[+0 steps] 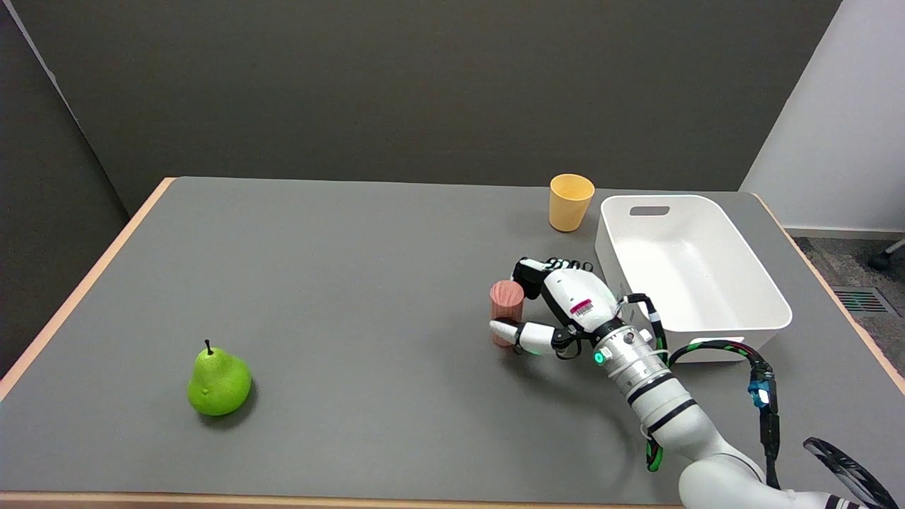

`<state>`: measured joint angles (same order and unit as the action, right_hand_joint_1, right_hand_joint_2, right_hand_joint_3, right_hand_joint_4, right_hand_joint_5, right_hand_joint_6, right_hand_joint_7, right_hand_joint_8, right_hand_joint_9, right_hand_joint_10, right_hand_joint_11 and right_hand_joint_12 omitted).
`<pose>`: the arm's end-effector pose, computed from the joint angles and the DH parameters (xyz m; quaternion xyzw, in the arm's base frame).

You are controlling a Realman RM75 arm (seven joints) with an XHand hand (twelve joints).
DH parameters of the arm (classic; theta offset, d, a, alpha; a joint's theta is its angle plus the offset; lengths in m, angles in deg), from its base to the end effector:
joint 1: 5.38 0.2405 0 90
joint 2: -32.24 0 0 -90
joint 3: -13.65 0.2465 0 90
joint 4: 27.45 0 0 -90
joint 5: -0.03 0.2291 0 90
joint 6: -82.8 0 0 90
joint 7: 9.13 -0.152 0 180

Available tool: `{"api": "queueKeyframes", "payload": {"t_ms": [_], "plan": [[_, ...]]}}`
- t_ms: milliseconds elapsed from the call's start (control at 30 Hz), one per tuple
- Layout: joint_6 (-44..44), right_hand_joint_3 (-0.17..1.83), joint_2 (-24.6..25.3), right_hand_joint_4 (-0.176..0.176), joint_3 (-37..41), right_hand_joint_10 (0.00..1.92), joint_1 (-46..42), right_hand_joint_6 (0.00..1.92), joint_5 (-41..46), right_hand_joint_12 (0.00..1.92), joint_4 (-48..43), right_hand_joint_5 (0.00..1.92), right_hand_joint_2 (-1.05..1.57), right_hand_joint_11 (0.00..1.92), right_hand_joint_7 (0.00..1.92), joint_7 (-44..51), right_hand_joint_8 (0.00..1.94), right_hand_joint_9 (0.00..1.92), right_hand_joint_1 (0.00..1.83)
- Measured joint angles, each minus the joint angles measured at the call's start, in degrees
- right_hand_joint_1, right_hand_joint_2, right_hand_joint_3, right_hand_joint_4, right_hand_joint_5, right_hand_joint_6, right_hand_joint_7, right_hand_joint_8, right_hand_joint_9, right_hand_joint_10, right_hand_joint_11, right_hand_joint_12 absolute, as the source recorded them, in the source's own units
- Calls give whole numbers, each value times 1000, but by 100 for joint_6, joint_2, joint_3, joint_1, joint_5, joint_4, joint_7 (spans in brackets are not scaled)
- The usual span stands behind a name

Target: Pick up the wooden cylinder.

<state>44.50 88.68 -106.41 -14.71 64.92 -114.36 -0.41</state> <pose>-0.2967 -0.3016 0.2805 0.7120 -0.1345 0.1755 0.6665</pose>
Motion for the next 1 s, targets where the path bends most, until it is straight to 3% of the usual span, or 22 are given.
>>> {"api": "queueKeyframes", "payload": {"t_ms": [233,333,1000], "plan": [[5,424,0,-97,-3,1320,18,1539,-5,1626,22,667,1099,505,781,0,1064,705,996],[6,221,0,-75,-5,1312,29,1592,-7,1648,31,607,1149,538,855,4,1229,736,1167],[-295,299,-2,-78,49,1323,72,1586,-433,1672,4,632,1099,584,882,32,1217,773,1175]]}}
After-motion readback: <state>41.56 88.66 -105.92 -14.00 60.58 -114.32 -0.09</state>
